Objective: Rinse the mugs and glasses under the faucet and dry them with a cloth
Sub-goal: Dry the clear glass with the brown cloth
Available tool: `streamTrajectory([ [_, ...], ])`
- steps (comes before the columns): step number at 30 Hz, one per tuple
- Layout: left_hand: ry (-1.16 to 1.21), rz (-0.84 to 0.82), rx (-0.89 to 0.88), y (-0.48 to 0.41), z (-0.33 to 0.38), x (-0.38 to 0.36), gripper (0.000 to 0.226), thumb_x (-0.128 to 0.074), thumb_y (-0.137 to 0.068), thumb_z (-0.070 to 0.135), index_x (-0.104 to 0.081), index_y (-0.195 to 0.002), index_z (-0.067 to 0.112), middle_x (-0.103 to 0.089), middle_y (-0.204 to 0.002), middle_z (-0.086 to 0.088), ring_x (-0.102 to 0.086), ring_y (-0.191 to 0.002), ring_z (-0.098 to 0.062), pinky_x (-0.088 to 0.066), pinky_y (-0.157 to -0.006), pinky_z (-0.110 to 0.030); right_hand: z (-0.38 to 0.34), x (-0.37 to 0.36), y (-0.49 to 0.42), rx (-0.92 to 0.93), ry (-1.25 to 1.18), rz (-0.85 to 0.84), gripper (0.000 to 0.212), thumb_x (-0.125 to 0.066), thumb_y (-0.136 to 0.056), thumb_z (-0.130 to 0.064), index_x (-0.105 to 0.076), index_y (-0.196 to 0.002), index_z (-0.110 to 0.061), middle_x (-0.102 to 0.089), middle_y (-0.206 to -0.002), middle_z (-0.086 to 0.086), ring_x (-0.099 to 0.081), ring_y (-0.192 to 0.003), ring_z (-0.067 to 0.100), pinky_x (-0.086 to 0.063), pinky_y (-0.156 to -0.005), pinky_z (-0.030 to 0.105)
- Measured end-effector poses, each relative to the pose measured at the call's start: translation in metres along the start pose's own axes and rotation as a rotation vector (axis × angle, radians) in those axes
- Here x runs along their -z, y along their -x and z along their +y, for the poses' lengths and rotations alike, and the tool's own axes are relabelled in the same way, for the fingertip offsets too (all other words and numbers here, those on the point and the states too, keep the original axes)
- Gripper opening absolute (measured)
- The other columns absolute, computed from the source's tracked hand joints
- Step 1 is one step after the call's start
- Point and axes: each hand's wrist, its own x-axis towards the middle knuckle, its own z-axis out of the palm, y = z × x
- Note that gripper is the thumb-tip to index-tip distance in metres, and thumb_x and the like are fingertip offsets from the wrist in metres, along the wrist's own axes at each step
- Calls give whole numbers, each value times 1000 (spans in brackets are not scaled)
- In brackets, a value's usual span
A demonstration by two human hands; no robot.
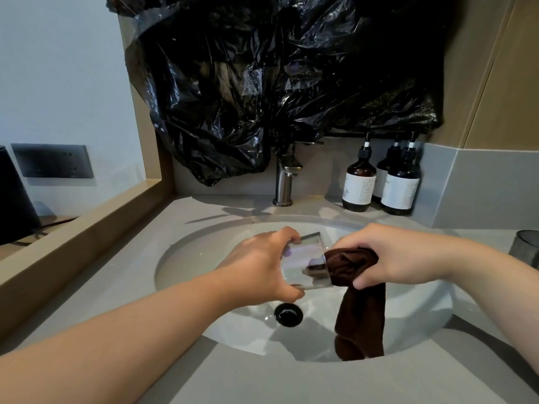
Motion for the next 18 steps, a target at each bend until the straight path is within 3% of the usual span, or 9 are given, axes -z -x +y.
streamTrajectory([
  [3, 28, 19, 9, -1, 0, 1, 85, -79, -66, 47, -33, -137, 33, -45, -103, 17, -47, -98, -11, -42, -85, -23, -3, -5, -4, 26, -56, 117, 16, -68, -84, -14, -67, -92, -28, -63, -86, -11, -57, -85, 2, -47, -81, 24],
  [8, 68, 78, -8, -1, 3, -2, 82, -79, -64, 47, -36, -133, 32, -51, -102, 14, -53, -95, -13, -43, -82, -23, -11, -23, -13, 187, 277, 382, 9, -61, -78, -8, -58, -74, -16, -55, -79, -13, -42, -94, 5, -42, -81, 31],
  [11, 72, 97, 3, -2, 0, 0, 83, -79, -64, 49, -35, -133, 32, -55, -103, 11, -54, -93, -13, -48, -84, -28, -12, -21, -11, 251, 219, 439, 28, -62, -78, -5, -69, -92, -28, -63, -93, -21, -45, -104, 0, -41, -86, 25],
  [13, 88, 111, 2, -2, 0, 0, 84, -79, -62, 49, -36, -132, 33, -57, -104, 10, -55, -93, -13, -50, -85, -31, -13, -20, -10, 243, 103, 435, 48, -63, -79, -3, -68, -109, -40, -65, -102, -22, -49, -108, -2, -41, -90, 21],
  [14, 99, 117, -7, -2, 1, 0, 84, -79, -62, 48, -36, -132, 33, -58, -103, 11, -56, -93, -13, -50, -85, -31, -14, -19, -10, 222, 18, 404, 54, -61, -79, 0, -66, -108, -46, -66, -99, -21, -53, -103, -1, -44, -88, 22],
  [16, 107, 135, -42, -1, 4, -1, 81, -80, -61, 44, -39, -130, 33, -59, -103, 13, -57, -92, -11, -49, -84, -27, -15, -18, -8, 146, -128, 278, 56, -55, -78, 0, -66, -102, -50, -69, -93, -12, -62, -90, 7, -51, -83, 33],
  [18, 75, 140, -89, 0, 6, -2, 78, -79, -60, 43, -40, -128, 33, -59, -103, 14, -56, -90, -10, -49, -81, -25, -15, -15, -5, 82, -218, 109, 60, -49, -73, -7, -62, -112, -51, -70, -103, -6, -63, -97, 18, -49, -89, 43],
])
